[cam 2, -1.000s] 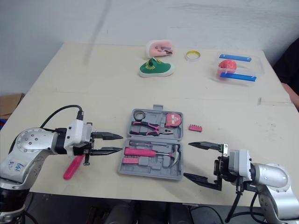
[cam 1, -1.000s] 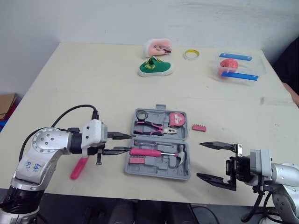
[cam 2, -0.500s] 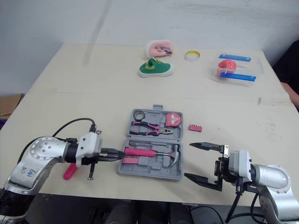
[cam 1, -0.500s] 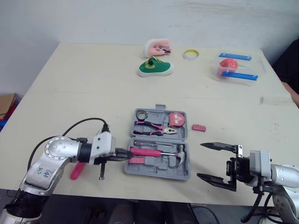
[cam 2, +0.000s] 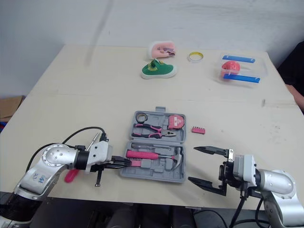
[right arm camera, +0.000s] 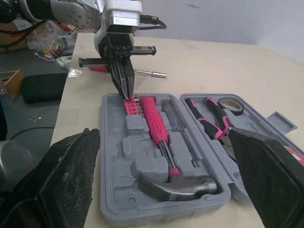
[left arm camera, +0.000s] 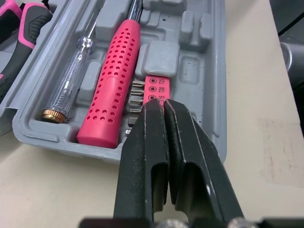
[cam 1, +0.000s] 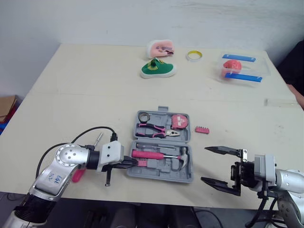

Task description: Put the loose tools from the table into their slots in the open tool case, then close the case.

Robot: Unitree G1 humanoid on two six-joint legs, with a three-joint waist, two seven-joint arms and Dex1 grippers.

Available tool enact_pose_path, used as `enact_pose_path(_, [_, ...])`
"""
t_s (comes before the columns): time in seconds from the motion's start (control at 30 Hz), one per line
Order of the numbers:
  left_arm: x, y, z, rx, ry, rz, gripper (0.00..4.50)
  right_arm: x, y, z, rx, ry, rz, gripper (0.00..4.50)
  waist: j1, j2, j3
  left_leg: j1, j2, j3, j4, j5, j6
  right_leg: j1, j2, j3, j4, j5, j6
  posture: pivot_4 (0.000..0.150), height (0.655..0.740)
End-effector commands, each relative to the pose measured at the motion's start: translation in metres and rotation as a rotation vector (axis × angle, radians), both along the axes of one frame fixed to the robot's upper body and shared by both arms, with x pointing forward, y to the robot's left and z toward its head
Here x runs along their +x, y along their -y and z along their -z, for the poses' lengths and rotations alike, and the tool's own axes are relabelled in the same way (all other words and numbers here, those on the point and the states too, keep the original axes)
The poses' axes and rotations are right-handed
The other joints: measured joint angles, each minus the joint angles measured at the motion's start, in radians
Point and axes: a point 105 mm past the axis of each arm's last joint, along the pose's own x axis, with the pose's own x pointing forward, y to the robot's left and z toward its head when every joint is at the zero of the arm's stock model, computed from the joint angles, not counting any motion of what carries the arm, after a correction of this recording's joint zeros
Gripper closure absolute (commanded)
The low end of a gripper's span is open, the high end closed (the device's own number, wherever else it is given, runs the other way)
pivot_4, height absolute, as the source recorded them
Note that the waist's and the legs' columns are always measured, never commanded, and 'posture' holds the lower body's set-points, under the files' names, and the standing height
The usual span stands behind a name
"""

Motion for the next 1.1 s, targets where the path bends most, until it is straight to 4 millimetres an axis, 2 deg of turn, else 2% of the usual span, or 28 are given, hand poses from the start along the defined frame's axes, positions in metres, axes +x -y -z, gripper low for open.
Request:
enact_pose_path(0.03, [-0.001, -0.014, 0.031, 0.152, -0.101, -0.066, 4.44, -0.001, -0.001, -0.008, 0.013, 0.046, 0.001, 0.0, 0.0, 0.0, 0.0, 0.001, 0.0, 0.0, 0.0, 0.0, 0.0, 0.001, 0.0, 0.0, 0.0, 0.0, 0.0, 0.15, 0.74])
enact_pose_path(0.17, [0.0, -0.023, 0.05, 0.238, -0.21, -0.167, 4.44, -0.001, 0.0, -0.007, 0.013, 0.044, 0.011, 0.0, 0.0, 0.004, -0.004, 0.002, 0.0, 0.0, 0.0, 0.0, 0.0, 0.002, 0.0, 0.0, 0.0, 0.0, 0.0, 0.15, 0.74])
enact_pose_path(0.4, [0.005, -0.017, 0.054, 0.224, -0.175, -0.172, 4.44, 0.0, 0.001, -0.005, 0.01, 0.046, 0.018, 0.0, -0.001, 0.016, -0.018, 0.004, 0.0, 0.002, -0.005, 0.0, 0.0, 0.006, 0.0, 0.002, 0.0, 0.0, -0.001, 0.15, 0.74])
enact_pose_path(0.5, [0.016, 0.001, 0.021, 0.02, -0.029, -0.1, 4.44, 0.002, 0.008, -0.005, -0.008, 0.063, 0.059, 0.0, 0.004, 0.019, -0.02, 0.004, 0.0, 0.002, -0.005, 0.0, 0.0, 0.005, 0.0, 0.002, 0.0, 0.0, -0.001, 0.15, 0.74])
enact_pose_path(0.53, [0.021, -0.002, -0.001, -0.09, 0.025, -0.096, 4.44, 0.004, 0.016, -0.007, -0.016, 0.069, 0.097, 0.0, 0.004, 0.017, -0.019, 0.004, -0.001, 0.002, -0.004, 0.001, 0.0, 0.004, -0.001, 0.002, 0.001, 0.0, -0.001, 0.15, 0.74])
enact_pose_path(0.6, [0.024, -0.01, -0.023, -0.198, 0.076, -0.097, 4.44, 0.007, 0.025, -0.009, -0.023, 0.074, 0.138, 0.0, 0.003, 0.007, -0.013, 0.002, 0.0, 0.001, -0.002, 0.001, 0.0, -0.001, 0.0, 0.002, 0.003, 0.0, -0.001, 0.15, 0.74])
enact_pose_path(0.7, [0.034, -0.051, -0.046, -0.309, 0.093, -0.235, 4.44, 0.012, 0.049, -0.014, -0.033, 0.087, 0.248, 0.0, -0.005, 0.004, -0.011, -0.002, 0.0, 0.0, -0.002, 0.003, -0.002, -0.004, 0.0, 0.0, 0.002, 0.0, -0.001, 0.15, 0.74])
enact_pose_path(0.8, [0.039, -0.093, -0.049, -0.284, 0.11, -0.361, 3.68, 0.014, 0.069, -0.015, -0.056, 0.093, 0.317, 0.0, -0.013, 0.004, -0.011, -0.002, 0.0, 0.0, -0.002, 0.003, -0.002, -0.004, 0.0, 0.0, 0.0, 0.0, -0.001, 0.15, 0.74])
enact_pose_path(0.83, [0.041, -0.114, -0.05, -0.272, 0.143, -0.438, 3.23, 0.015, 0.08, -0.016, -0.059, 0.096, 0.363, 0.0, -0.016, 0.004, -0.011, -0.002, 0.0, 0.001, -0.002, 0.002, -0.002, -0.004, 0.0, 0.0, 0.0, 0.0, -0.001, 0.15, 0.74])
enact_pose_path(0.93, [0.041, -0.16, -0.055, -0.253, 0.225, -0.603, 1.9, 0.016, 0.106, -0.014, -0.063, 0.097, 0.482, 0.0, -0.022, 0.002, -0.01, -0.002, 0.0, 0.001, -0.003, 0.001, 0.001, -0.004, 0.0, 0.0, 0.0, 0.0, -0.001, 0.15, 0.74])
enact_pose_path(1.07, [0.029, -0.205, -0.055, -0.219, 0.29, -0.776, 0.13, 0.014, 0.141, -0.011, -0.08, 0.113, 0.653, 0.0, -0.024, -0.001, -0.008, -0.002, 0.0, 0.001, -0.004, 0.001, 0.001, -0.004, -0.001, 0.0, 0.0, 0.0, -0.001, 0.15, 0.74])
enact_pose_path(1.1, [0.023, -0.221, -0.053, -0.215, 0.305, -0.832, 0.06, 0.012, 0.153, -0.011, -0.079, 0.117, 0.72, 0.0, -0.024, -0.001, -0.008, -0.001, 0.0, 0.001, -0.005, 0.0, 0.0, -0.004, -0.001, 0.0, 0.0, -0.001, -0.001, 0.15, 0.74])
